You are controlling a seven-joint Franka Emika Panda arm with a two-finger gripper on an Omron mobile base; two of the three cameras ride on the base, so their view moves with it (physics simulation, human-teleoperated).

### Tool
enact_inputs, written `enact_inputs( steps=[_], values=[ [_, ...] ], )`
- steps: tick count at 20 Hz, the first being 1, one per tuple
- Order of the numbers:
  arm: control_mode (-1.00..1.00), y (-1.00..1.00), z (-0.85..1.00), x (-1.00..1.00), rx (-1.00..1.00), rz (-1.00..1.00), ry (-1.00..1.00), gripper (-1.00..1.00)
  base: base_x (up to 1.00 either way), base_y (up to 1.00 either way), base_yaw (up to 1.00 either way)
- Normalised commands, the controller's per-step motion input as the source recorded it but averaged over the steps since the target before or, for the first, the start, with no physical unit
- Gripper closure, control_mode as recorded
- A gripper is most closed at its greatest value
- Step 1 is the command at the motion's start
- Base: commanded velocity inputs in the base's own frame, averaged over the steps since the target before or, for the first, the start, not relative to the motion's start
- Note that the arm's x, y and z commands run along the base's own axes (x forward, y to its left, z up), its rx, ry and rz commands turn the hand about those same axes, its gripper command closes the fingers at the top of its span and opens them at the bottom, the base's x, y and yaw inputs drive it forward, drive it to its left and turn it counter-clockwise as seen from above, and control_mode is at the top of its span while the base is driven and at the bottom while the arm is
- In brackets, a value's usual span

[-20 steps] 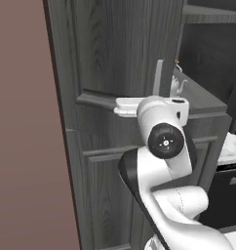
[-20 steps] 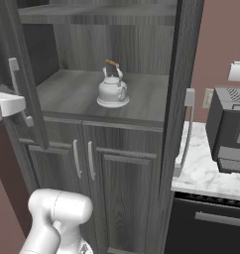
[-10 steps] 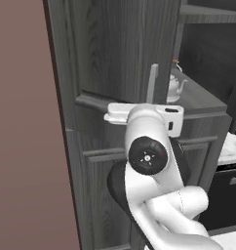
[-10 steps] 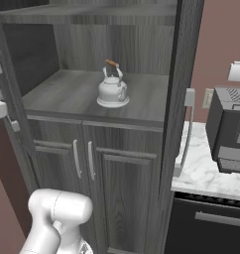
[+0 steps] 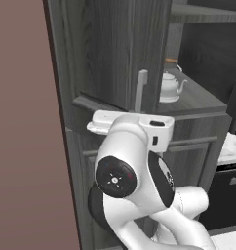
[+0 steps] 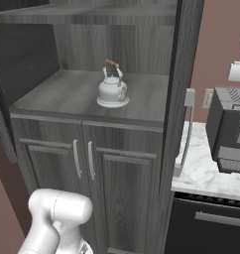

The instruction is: Open the cabinet, pick the kettle from the cabinet, and place it in the sink.

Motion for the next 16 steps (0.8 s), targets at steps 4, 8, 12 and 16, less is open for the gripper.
enact_inputs(
  steps=[4, 8, 12, 16],
  values=[
    [-1.0, 0.48, -0.08, -0.2, 0.0, -0.08, 0.0, 1.0, 0.0, 0.0, 0.0],
    [-1.0, 0.47, -0.1, -0.18, 0.0, -0.04, 0.0, 1.0, 0.0, 0.0, 0.0],
    [-1.0, 0.39, -0.15, -0.12, 0.0, -0.04, 0.0, 1.0, 0.0, 0.0, 0.0],
    [-1.0, 0.25, -0.2, -0.03, 0.0, -0.05, 0.0, -1.0, 0.0, 0.0, 0.0]
  ],
)
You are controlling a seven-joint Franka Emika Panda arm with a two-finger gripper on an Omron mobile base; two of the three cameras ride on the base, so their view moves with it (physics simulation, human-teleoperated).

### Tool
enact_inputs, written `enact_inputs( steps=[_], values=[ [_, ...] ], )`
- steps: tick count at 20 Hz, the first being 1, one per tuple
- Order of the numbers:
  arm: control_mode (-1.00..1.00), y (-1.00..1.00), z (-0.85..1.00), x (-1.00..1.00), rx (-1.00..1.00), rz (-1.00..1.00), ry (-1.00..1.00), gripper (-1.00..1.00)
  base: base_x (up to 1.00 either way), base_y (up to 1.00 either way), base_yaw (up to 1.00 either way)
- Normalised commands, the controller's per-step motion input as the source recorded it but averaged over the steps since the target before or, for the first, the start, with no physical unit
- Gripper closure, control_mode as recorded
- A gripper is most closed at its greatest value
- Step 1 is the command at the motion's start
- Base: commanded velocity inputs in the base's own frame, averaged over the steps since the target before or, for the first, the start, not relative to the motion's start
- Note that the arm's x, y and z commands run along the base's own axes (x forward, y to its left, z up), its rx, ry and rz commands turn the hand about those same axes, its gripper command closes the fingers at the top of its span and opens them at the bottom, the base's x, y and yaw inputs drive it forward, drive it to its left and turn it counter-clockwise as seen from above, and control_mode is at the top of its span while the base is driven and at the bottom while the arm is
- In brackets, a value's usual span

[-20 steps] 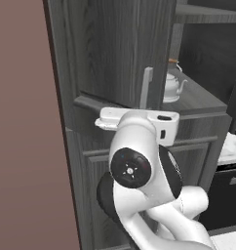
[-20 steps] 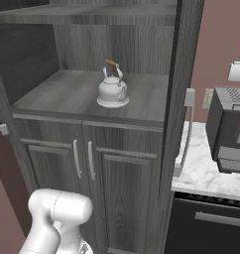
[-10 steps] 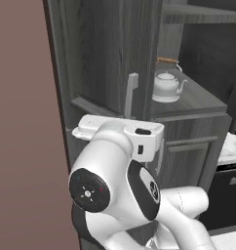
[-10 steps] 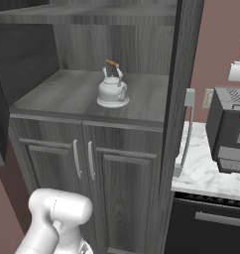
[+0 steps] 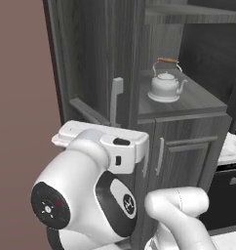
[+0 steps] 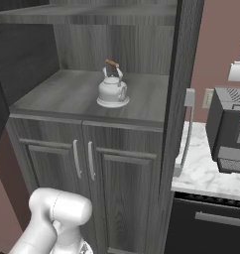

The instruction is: Open the cabinet, pick the kettle from the cabinet, and place it in the sink.

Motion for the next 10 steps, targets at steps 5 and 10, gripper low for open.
enact_inputs(
  steps=[5, 10],
  values=[
    [-1.0, -0.02, -0.25, -0.07, 0.01, -0.03, 0.05, -1.0, 0.0, 0.0, 0.0],
    [-1.0, -0.04, -0.17, -0.31, 0.06, -0.07, 0.0, -1.0, 0.0, 0.0, 0.0]
  ],
)
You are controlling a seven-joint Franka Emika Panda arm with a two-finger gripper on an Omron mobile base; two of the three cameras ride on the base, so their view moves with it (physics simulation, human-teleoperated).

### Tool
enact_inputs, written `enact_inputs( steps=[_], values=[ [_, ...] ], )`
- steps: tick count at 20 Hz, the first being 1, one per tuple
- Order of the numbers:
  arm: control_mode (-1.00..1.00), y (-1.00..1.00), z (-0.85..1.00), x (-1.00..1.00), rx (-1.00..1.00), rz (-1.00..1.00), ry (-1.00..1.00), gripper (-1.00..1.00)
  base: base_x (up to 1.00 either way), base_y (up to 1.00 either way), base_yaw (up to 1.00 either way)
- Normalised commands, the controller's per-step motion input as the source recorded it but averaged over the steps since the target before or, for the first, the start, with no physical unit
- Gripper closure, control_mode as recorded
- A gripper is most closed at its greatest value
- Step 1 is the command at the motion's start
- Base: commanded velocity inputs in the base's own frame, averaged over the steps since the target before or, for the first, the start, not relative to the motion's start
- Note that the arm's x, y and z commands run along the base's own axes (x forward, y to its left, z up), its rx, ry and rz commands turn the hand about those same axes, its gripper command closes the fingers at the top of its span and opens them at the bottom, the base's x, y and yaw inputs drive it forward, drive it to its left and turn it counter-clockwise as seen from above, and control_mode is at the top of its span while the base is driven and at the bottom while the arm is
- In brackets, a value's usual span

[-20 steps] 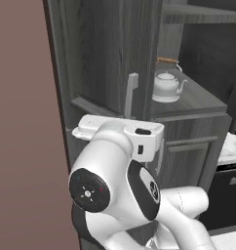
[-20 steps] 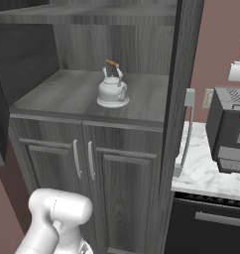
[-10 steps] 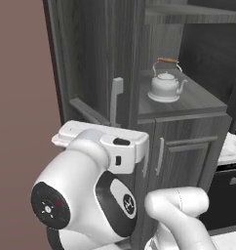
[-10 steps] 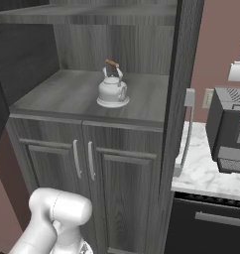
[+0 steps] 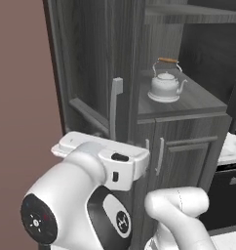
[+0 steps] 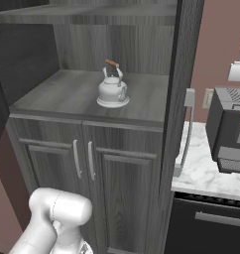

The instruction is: Open the cabinet, pick the kettle from the cabinet, and place it in the sink.

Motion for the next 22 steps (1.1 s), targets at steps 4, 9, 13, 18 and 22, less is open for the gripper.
enact_inputs(
  steps=[4, 9, 13, 18, 22],
  values=[
    [-1.0, -0.12, -0.1, -0.45, 0.11, -0.08, 0.0, -1.0, 0.0, 0.0, 0.0],
    [-1.0, -0.19, -0.05, -0.54, 0.2, -0.05, 0.0, -1.0, 0.0, 0.0, 0.0],
    [-1.0, -0.32, -0.01, -0.33, 0.25, 0.0, 0.0, -1.0, 0.0, 0.0, 0.0],
    [-1.0, -0.46, 0.0, -0.22, 0.33, 0.03, 0.0, -1.0, 0.0, 0.0, 0.0],
    [-1.0, -0.46, 0.0, -0.11, 0.36, 0.13, 0.0, -1.0, 0.0, 0.0, 0.0]
  ],
)
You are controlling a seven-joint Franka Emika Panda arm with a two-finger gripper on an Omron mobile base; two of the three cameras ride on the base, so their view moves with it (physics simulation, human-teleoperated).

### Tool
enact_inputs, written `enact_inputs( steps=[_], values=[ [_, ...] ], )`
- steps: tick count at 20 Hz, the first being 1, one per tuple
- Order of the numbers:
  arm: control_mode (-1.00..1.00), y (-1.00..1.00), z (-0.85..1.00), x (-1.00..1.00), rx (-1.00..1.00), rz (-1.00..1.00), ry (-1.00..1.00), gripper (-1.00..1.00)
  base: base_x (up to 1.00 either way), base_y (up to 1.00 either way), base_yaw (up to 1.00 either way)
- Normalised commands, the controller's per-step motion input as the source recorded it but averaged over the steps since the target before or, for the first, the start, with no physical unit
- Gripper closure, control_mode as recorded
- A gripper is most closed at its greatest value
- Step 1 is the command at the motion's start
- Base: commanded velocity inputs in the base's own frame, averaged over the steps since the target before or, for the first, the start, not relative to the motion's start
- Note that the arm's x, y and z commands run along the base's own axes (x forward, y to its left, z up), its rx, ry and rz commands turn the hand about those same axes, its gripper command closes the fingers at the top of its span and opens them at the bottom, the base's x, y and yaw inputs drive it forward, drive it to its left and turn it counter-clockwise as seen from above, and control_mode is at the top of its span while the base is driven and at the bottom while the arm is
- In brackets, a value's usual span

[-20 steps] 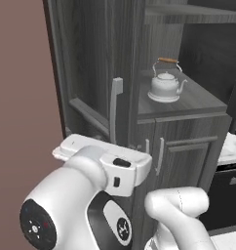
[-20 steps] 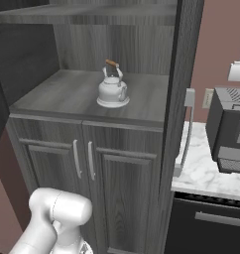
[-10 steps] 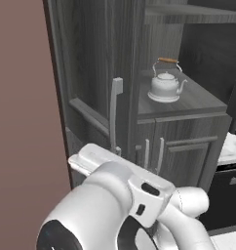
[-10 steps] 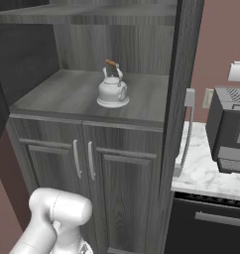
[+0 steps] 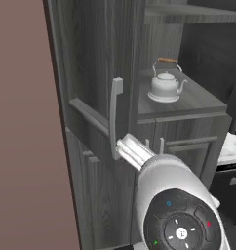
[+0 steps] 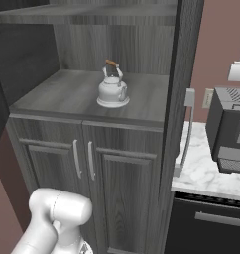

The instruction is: Open the cabinet, pick the kettle from the cabinet, and place it in the sink.

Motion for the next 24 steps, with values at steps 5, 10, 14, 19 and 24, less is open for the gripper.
enact_inputs(
  steps=[5, 10, 14, 19, 24],
  values=[
    [-1.0, -0.48, -0.04, -0.09, 0.4, 0.17, 0.0, -1.0, 0.0, 0.0, 0.0],
    [-1.0, -0.41, -0.03, 0.01, 0.38, 0.24, 0.0, -1.0, 0.0, 0.0, 0.0],
    [-1.0, -0.3, -0.12, 0.18, 0.42, 0.26, 0.0, -1.0, 0.0, 0.0, 0.0],
    [-1.0, -0.23, -0.03, 0.41, 0.4, 0.24, 0.02, -1.0, 0.0, 0.0, 0.0],
    [-1.0, -0.19, -0.01, 0.36, 0.35, 0.23, 0.0, -1.0, 0.0, 0.0, 0.0]
  ],
)
